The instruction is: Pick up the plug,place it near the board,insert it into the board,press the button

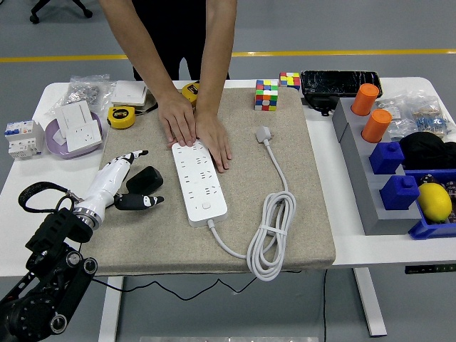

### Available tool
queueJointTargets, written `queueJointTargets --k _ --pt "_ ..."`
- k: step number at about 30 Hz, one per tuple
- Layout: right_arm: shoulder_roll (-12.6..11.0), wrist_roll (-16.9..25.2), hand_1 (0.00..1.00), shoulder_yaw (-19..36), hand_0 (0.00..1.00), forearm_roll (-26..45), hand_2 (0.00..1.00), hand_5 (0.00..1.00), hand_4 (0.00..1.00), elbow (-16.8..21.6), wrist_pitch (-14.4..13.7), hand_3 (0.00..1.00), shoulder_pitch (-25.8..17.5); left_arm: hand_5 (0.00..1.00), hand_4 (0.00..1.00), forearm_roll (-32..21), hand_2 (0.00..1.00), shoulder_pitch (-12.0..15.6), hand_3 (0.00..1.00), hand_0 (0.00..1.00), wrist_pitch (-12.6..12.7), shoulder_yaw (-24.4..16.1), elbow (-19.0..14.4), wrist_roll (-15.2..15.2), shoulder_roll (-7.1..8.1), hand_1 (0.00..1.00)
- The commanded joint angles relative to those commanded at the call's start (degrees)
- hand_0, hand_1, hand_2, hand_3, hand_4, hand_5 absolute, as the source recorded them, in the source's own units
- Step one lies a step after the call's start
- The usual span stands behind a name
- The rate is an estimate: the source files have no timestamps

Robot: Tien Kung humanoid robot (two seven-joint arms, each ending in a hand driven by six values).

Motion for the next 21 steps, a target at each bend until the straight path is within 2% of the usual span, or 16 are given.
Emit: queueJointTargets --k 1,7,8,13,14,19,20,21 --pt "0.0 0.0 0.729 -0.1 0.875 0.1 0.719 0.689 0.998 0.0 0.0 0.725 0.0 0.254 0.998 0.0 0.818 -0.2 0.776 0.962 0.2 -0.1 0.6 -0.1 -0.06 0.961" --pt "-0.1 0.1 0.729 -0.4 0.875 0.3 0.719 0.689 0.998 0.0 0.0 0.725 0.1 0.254 0.998 -0.3 0.818 -0.6 0.776 0.962 1.0 -0.1 2.3 -0.4 -0.21 0.961" --pt "-0.1 0.1 0.729 -0.4 0.875 0.3 0.719 0.688 0.998 0.0 0.0 0.724 0.1 0.306 0.998 -0.4 0.625 -0.6 0.623 0.859 1.0 0.0 2.3 -0.4 -0.21 0.789" --pt "-0.1 0.0 0.729 -0.4 0.875 0.1 0.719 0.688 0.998 0.0 0.0 0.724 0.0 0.306 0.998 -0.3 0.625 -0.7 0.623 0.859 1.5 0.0 3.1 -0.4 -0.32 0.789" --pt "-0.1 0.0 0.729 -0.4 0.875 0.1 0.719 0.688 0.998 0.0 0.0 0.724 0.0 0.382 0.956 -0.2 0.514 -0.7 0.463 0.786 1.6 0.0 3.1 -0.4 -0.32 0.7" --pt "-0.2 0.0 0.729 -0.4 0.875 0.2 0.719 0.688 0.998 0.0 0.0 0.724 0.0 0.382 0.956 1.3 0.514 -1.1 0.463 0.786 2.7 0.1 3.9 0.0 -0.44 0.7" --pt "-0.2 0.0 0.729 -0.4 0.877 0.2 0.718 0.687 0.998 0.0 0.0 0.724 0.0 0.334 0.646 1.6 0.42 -1.2 0.4 0.725 3.0 0.2 4.0 0.0 -0.47 0.635" --pt "-0.1 0.0 0.729 -0.4 0.877 0.2 0.718 0.687 0.998 0.0 0.0 0.724 0.1 0.334 0.646 2.2 0.42 -1.4 0.4 0.725 3.7 0.3 4.3 -0.1 -0.5 0.635"
